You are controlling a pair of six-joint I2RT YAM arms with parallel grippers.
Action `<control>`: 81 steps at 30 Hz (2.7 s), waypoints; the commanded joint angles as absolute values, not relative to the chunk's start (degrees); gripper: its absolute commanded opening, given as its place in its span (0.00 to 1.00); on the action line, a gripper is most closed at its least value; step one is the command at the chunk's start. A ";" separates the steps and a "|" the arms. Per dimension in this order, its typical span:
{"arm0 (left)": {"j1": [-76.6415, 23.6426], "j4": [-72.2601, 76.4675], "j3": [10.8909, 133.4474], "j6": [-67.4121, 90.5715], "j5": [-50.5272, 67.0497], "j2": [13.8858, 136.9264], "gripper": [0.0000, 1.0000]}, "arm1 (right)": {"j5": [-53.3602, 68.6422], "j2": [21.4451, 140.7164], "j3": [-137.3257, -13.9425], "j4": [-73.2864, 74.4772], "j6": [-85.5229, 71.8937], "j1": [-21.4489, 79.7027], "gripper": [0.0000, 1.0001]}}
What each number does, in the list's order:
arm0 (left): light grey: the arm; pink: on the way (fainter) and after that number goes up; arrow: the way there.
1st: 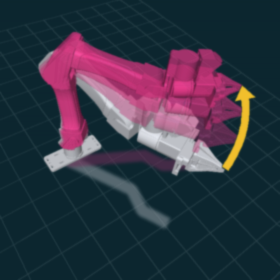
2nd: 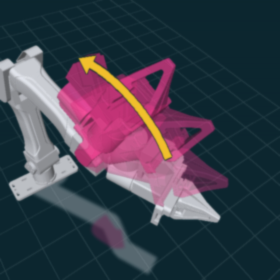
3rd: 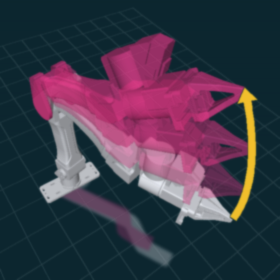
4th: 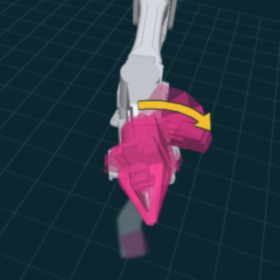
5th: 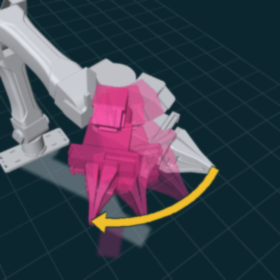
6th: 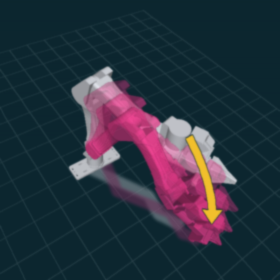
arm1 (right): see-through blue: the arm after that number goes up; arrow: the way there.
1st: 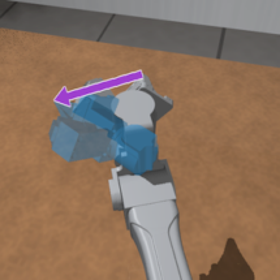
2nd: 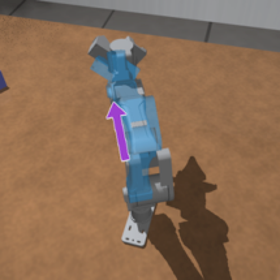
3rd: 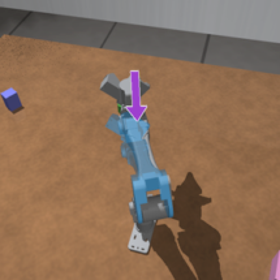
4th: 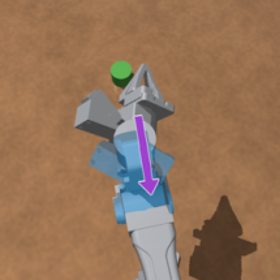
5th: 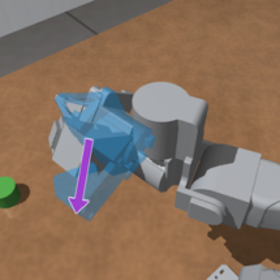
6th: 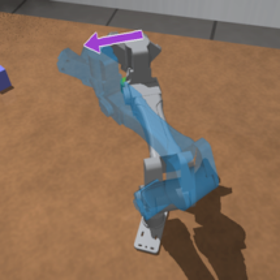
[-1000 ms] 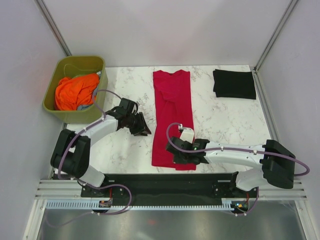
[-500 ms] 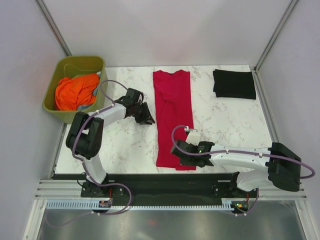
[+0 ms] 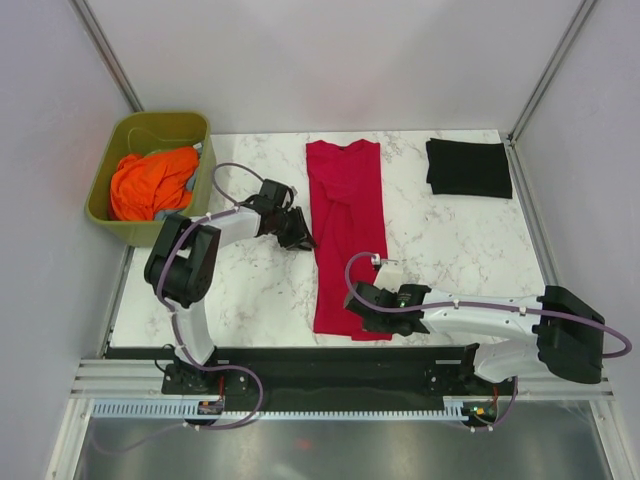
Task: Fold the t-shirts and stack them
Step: Fold the tshirt
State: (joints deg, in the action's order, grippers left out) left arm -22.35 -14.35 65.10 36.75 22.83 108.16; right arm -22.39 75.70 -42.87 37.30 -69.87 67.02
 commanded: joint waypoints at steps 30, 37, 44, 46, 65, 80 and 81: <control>-26.09 -29.62 65.68 31.38 11.33 99.68 0.37 | -21.71 75.32 -42.45 33.13 -69.26 67.41 0.00; -36.27 -27.33 53.89 35.94 13.45 88.52 0.24 | -21.53 74.71 -42.19 32.70 -69.17 67.41 0.00; -43.41 -27.25 48.70 44.02 8.53 85.52 0.23 | -21.27 74.71 -42.19 32.17 -68.82 67.41 0.00; -44.73 -26.98 48.25 45.43 8.09 86.48 0.24 | -21.18 74.62 -42.10 31.82 -68.82 67.50 0.00; -48.43 -27.51 46.49 50.27 4.04 88.43 0.02 | -21.36 72.60 -40.25 30.24 -69.52 68.47 0.00; -48.87 -31.38 47.63 52.64 1.93 82.44 0.22 | -21.27 72.51 -40.43 28.21 -69.43 69.17 0.00; -49.13 -31.29 47.81 53.17 1.93 82.79 0.27 | -21.36 72.51 -40.34 28.13 -69.35 69.17 0.00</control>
